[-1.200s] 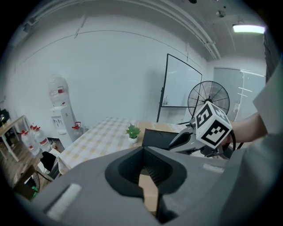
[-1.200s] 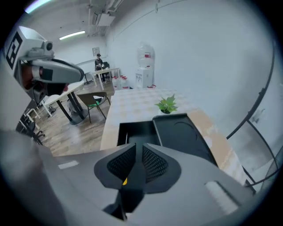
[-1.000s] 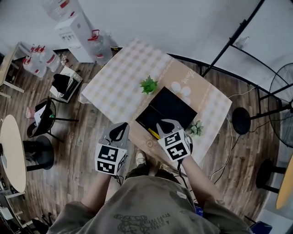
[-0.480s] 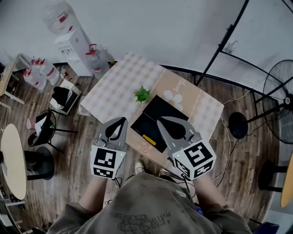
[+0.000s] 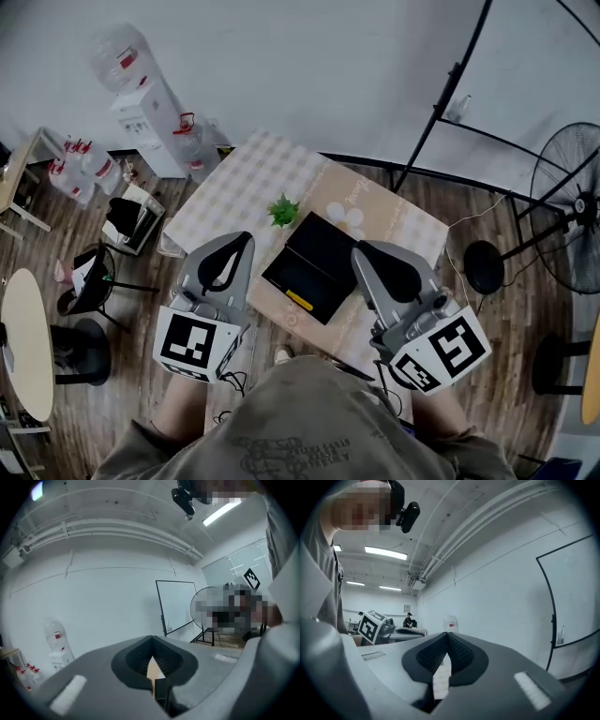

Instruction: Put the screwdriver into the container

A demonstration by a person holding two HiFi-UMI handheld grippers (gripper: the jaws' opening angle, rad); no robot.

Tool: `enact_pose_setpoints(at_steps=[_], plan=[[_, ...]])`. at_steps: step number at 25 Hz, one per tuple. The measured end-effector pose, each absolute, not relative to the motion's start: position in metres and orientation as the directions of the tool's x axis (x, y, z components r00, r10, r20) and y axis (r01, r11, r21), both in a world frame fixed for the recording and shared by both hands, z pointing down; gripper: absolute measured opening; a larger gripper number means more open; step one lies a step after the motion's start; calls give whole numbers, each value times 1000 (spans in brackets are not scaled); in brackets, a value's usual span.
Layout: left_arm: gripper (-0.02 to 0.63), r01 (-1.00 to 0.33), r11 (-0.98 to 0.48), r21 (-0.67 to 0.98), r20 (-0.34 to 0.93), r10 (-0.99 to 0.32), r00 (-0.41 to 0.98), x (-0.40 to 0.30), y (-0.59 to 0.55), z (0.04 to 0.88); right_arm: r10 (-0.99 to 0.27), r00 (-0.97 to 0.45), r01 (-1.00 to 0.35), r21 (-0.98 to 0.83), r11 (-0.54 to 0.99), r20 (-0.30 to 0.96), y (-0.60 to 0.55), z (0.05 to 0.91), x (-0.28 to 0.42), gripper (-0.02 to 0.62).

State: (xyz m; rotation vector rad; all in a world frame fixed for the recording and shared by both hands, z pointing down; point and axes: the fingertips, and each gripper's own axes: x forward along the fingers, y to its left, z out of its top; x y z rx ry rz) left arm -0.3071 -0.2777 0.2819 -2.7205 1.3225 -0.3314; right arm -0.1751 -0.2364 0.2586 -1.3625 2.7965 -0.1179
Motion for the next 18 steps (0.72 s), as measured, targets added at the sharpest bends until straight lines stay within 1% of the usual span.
enact_pose_setpoints(at_steps=[4, 9, 11, 14, 18], plan=[[0, -751, -635, -181, 111, -772, 626, -300, -268, 262, -817, -577, -816, -23, 577, -13, -225, 248, -159, 28], [0, -736, -653, -180, 125, -757, 641, -300, -259, 261, -839, -544, -839, 0, 544, 8, -216, 254, -145, 28], [0, -731, -661, -172, 135, -751, 647, -301, -251, 264, -838, -545, -839, -17, 544, 37, -212, 265, -143, 27], [0, -723, -672, -162, 137, -740, 658, -299, -242, 271, -822, -563, -826, -92, 556, 85, -209, 287, -141, 26], [0, -727, -672, -137, 186, -739, 648, -299, -241, 297, -808, -569, -821, -160, 548, 152, -211, 321, -147, 26]])
